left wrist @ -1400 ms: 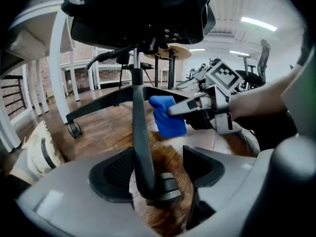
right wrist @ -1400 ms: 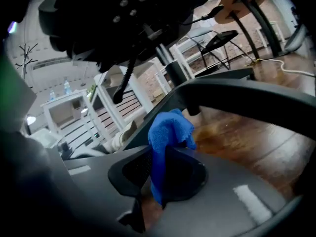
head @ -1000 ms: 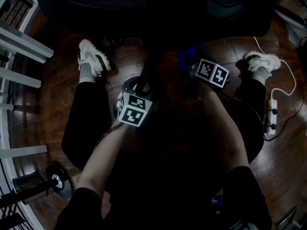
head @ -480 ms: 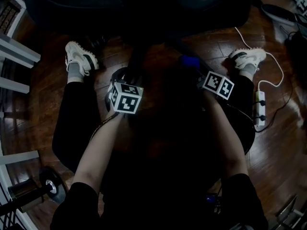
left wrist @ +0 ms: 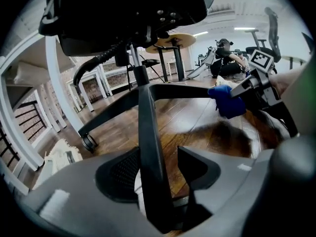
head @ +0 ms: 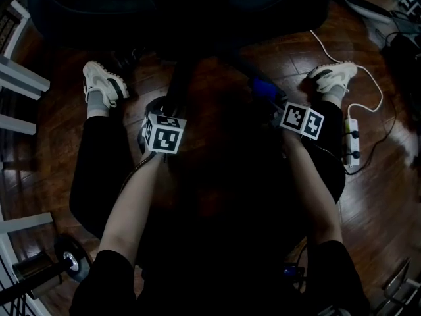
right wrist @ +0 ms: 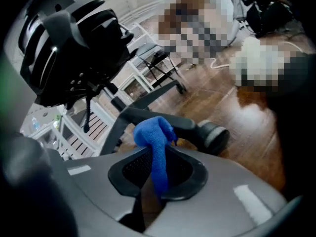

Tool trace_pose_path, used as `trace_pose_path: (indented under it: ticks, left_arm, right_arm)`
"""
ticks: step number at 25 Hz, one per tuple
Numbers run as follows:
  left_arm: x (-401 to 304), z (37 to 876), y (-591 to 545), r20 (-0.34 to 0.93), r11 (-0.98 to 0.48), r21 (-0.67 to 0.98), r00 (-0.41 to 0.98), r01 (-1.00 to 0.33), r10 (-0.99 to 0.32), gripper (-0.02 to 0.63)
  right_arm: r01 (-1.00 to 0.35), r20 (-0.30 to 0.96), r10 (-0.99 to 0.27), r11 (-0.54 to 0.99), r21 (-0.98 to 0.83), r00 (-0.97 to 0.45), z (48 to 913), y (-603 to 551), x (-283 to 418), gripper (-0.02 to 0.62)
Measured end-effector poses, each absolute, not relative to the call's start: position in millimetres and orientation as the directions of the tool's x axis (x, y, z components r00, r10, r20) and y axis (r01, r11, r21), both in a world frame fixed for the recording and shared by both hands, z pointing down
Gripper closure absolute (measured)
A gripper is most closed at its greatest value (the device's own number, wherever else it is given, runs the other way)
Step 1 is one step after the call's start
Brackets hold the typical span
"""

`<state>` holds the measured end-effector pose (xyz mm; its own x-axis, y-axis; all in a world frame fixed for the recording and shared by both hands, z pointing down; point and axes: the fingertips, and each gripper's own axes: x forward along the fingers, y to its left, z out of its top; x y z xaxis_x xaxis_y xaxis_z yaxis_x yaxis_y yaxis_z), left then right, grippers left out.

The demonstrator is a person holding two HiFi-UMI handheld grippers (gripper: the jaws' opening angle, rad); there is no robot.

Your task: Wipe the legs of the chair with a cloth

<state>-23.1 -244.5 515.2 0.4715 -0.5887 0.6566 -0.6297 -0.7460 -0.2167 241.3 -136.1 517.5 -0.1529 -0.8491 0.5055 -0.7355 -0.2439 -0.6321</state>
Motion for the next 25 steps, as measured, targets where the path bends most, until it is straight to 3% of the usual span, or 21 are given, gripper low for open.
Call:
trace_pose_path:
  ticks: [4, 8, 10, 15, 25]
  left_arm:
    - [-29.0, 512.7, -241.0, 0.654, -0.738, -0.206, 0.471, -0.642, -0.592, 0.357]
    - [-35.3, 502.1, -233.1, 0.657, -0.737, -0.194, 0.472, -0.648, -0.588, 0.359]
    - [-37.1, 502.4, -228.5, 0.663, -0.738, -0.197, 0.467, -0.645, -0.585, 0.359]
    - [-36.8, 506.5, -226.8, 0.669, -0.749, -0.197, 0.472, -0.633, -0.575, 0.359]
    - [-2.6, 480.4, -228.6, 0.567, -0.735, -0.338, 0.496, -0.588, -0.658, 0.359]
  right_arm:
    - [-0.854, 0.408, -0.890, -0.044, -0.519, -0.203, 465.1, -191.0, 207.1, 0.522]
    - [-0.849, 0.320, -0.928, -0.006, -0.529, -0.193, 429.2, -262.5, 182.0, 0.520]
    - [-0.840, 0.309, -0.939, -0.043, -0.541, -0.151, 424.3, -288.1, 179.0, 0.520]
    - [-0.749, 0.414, -0.910, -0.268, -0.606, -0.008, 452.9, -293.8, 204.1, 0.520]
    - [-0.755, 0.458, -0.887, -0.340, -0.561, 0.060, 477.2, -203.8, 259.7, 0.520]
